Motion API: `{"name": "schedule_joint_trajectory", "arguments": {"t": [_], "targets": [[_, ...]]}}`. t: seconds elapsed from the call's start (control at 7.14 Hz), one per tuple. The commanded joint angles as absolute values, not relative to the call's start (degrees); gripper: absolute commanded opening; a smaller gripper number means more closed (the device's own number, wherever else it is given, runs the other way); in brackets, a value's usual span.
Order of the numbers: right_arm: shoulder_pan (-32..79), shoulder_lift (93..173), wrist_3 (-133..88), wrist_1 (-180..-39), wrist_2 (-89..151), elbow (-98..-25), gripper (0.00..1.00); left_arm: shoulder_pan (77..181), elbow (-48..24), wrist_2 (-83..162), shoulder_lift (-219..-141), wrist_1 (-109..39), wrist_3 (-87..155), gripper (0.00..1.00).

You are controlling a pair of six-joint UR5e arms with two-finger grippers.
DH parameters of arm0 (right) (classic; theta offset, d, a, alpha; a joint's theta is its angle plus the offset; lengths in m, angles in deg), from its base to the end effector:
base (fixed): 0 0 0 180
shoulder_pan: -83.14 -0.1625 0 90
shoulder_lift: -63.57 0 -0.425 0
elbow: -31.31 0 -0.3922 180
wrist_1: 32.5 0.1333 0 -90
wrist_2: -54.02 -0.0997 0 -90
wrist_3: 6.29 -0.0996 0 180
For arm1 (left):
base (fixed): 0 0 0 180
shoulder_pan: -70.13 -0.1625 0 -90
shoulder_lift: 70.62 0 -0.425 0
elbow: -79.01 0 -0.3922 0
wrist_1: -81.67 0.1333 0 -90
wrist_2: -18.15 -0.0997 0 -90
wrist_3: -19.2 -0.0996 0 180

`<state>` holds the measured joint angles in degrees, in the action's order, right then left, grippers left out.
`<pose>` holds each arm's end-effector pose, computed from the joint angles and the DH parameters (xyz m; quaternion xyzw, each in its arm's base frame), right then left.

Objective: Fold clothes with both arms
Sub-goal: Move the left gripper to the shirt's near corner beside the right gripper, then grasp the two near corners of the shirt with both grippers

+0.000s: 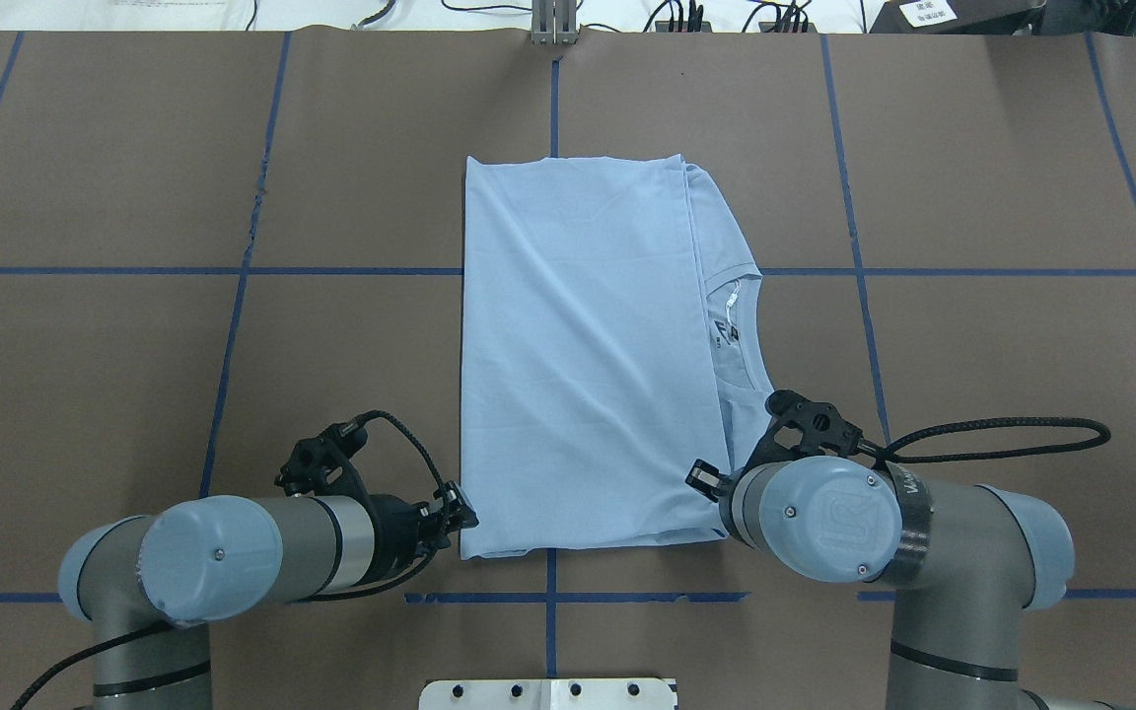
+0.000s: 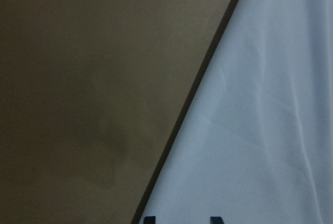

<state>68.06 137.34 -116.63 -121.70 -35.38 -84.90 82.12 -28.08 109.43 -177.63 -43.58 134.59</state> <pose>-0.4952 -0.2726 0.3102 -0.0120 -0.3683 0.2846 0.8850 0.5376 -0.2482 0.2908 -0.0755 0.5639 -0.2575 0.7810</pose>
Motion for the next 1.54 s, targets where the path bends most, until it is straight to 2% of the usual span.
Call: {"name": "schedule_joint_trajectory", "arguments": {"t": [0.0,0.98,1.4], "targets": [[68.2,137.13,-116.59,-121.63,-35.54,-84.8,0.0,79.54,-27.25,109.03,-177.76,-42.79,135.31,0.49],[68.2,137.22,-116.5,-121.62,-35.63,-84.79,0.0,79.88,-27.16,107.45,-178.46,-42.7,134.34,0.48],[68.2,137.22,-116.5,-121.62,-35.63,-84.79,0.0,79.89,-26.98,107.45,-178.46,-42.7,134.34,0.51]]}}
